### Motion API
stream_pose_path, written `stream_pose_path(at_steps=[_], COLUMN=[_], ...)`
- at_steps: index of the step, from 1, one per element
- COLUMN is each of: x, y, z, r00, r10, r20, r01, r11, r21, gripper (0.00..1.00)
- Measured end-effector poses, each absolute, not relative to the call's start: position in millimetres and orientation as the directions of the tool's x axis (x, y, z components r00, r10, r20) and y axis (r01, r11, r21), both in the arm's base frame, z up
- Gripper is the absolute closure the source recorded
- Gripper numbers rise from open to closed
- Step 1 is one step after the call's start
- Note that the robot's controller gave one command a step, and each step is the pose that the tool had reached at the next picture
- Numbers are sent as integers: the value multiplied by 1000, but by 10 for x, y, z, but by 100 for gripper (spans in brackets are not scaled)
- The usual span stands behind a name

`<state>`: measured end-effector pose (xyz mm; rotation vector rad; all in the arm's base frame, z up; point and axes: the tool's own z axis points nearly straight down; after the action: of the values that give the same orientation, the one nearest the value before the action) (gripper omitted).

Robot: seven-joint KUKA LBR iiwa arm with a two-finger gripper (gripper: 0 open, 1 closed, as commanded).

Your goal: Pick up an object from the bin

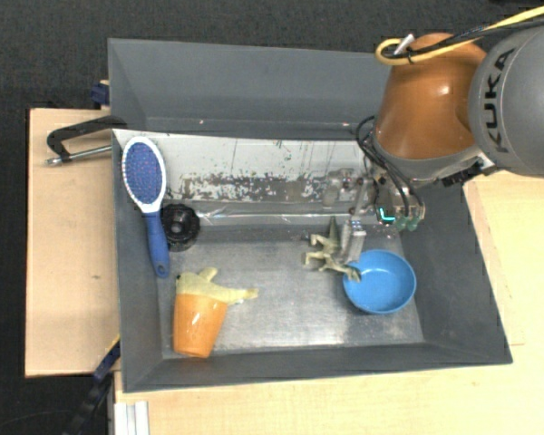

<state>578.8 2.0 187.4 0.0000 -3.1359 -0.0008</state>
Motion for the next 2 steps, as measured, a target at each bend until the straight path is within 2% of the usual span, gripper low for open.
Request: stream_pose_path(at_steps=[1, 2], x=[5327, 5159], y=[-601, -733], z=[705, 1015], r00=[-994, -943], r10=[112, 334], r20=[-11, -6], r01=[112, 334], r11=[994, 943], r21=[-1, 2], gripper=[0, 0])
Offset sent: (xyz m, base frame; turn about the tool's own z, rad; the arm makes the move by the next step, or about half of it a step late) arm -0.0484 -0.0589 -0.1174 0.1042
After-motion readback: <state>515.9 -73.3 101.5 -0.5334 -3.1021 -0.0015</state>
